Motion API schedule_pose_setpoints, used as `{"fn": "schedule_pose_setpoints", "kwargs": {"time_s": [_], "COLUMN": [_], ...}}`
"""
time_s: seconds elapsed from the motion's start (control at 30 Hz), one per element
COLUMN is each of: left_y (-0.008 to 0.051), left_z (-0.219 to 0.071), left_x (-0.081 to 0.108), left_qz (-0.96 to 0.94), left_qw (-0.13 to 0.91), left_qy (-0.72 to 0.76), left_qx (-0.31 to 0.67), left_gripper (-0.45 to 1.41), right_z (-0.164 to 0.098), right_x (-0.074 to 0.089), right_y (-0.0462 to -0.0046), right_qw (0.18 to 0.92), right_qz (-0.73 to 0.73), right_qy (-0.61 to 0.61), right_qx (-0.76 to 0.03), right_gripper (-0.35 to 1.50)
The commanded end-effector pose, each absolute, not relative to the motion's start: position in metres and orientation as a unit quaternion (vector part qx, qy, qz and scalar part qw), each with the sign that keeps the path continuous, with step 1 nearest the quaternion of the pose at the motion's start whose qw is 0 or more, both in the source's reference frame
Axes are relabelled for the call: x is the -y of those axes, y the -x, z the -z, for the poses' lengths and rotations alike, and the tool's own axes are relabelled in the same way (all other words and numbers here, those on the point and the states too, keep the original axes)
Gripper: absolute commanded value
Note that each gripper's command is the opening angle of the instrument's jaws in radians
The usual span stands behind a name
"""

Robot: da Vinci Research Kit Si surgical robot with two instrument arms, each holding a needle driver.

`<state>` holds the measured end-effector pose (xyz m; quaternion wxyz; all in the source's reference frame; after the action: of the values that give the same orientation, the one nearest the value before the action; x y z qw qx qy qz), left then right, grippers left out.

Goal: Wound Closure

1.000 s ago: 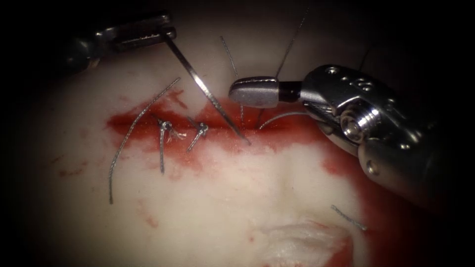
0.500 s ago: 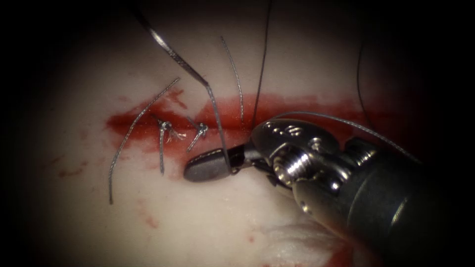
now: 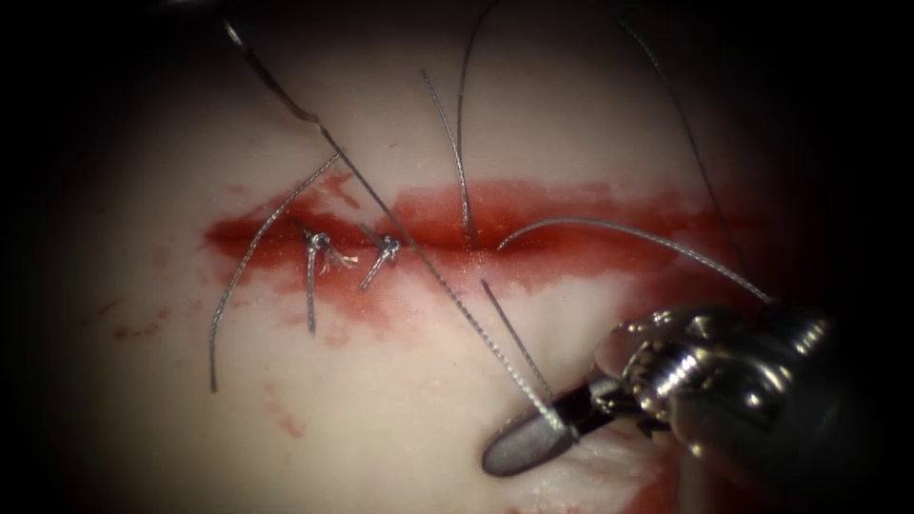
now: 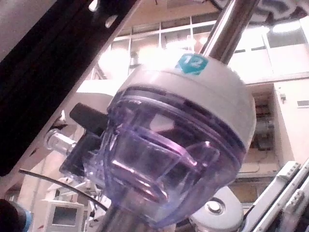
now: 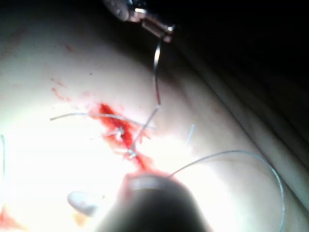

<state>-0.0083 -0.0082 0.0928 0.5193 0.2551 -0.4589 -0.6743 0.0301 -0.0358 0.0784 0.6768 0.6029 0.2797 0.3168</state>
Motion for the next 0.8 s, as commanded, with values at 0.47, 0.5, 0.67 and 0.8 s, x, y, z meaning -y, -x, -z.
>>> {"fn": "schedule_pose_setpoints", "kwargs": {"time_s": [0.47, 0.5, 0.67, 0.8], "left_y": [0.002, 0.0016, 0.0003, 0.0011], "left_z": [-0.0926, -0.0925, -0.0918, -0.0909], "left_x": [0.0097, 0.0096, 0.0094, 0.0097], "left_qz": [0.617, 0.619, 0.628, 0.633], "left_qw": [0.706, 0.707, 0.698, 0.667], "left_qy": [0.031, 0.037, 0.011, -0.072], "left_qx": [0.347, 0.342, 0.342, 0.386], "left_gripper": [-0.45, -0.45, -0.45, -0.45], "right_z": [-0.0768, -0.0767, -0.0763, -0.0759], "right_x": [0.0367, 0.0369, 0.0344, 0.0304], "right_y": [-0.0233, -0.0229, -0.0234, -0.0255], "right_qw": [0.666, 0.671, 0.685, 0.753], "right_qz": [-0.344, -0.34, -0.359, -0.189], "right_qy": [-0.65, -0.648, -0.605, -0.508], "right_qx": [-0.121, -0.117, -0.191, -0.374], "right_gripper": [-0.35, -0.35, -0.35, -0.35]}}
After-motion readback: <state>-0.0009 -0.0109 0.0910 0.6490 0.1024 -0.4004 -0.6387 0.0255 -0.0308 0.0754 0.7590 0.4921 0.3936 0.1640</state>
